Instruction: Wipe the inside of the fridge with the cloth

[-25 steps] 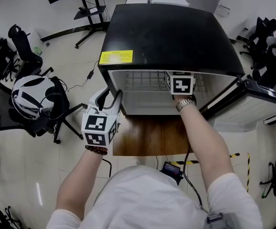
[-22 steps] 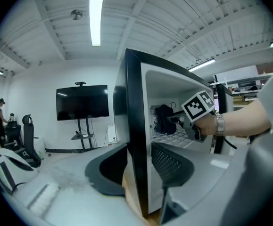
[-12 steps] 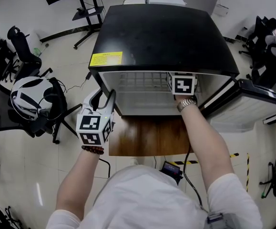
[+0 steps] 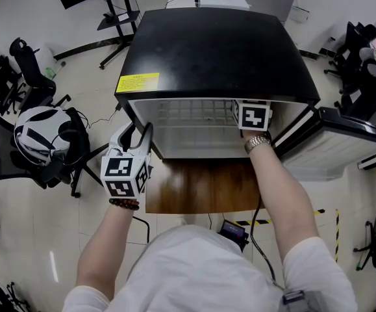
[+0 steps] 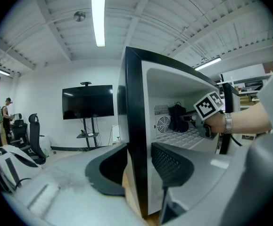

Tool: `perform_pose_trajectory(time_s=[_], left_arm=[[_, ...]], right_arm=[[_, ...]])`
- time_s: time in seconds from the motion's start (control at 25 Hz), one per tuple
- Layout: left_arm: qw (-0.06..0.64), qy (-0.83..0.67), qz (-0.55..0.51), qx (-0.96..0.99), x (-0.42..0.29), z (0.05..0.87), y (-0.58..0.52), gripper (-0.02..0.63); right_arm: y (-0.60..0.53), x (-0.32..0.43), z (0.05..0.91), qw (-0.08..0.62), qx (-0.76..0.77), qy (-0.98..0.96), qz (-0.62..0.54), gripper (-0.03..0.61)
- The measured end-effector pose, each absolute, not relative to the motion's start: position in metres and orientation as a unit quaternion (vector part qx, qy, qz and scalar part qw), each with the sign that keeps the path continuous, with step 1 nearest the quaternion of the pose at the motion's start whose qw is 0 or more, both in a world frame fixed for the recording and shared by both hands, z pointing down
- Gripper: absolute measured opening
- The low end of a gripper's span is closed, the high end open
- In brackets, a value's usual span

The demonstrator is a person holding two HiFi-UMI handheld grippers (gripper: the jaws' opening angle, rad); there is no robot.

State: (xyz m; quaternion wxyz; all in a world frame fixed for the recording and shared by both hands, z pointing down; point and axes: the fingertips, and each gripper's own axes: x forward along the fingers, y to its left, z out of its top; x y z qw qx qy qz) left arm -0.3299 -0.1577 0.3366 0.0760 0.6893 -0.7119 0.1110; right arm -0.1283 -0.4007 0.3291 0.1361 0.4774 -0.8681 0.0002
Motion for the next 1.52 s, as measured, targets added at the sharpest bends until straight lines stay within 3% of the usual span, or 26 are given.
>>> perform_pose_trajectory(time_s=[0.64, 1.08, 1.52], left_arm=[[0.075, -0.718, 0.111, 0.683, -0.330, 0.338, -0.160, 0.153], [0.070, -0.704, 0.116, 0.697, -0.329, 0.338, -0.161, 0.153], [0.063, -0.682, 0.123, 0.718, -0.327, 0.338, -0.159, 0.156]], right_arm=[[-0.396, -0.106, 0.320, 0.127, 0.494, -0.860, -0.010, 0.086], [-0.321, -0.195, 0.308, 0.109, 0.396, -0.911, -0.019, 0.086], [-0.279, -0.294, 0.329, 0.146, 0.322, -0.935, -0.032, 0.086]])
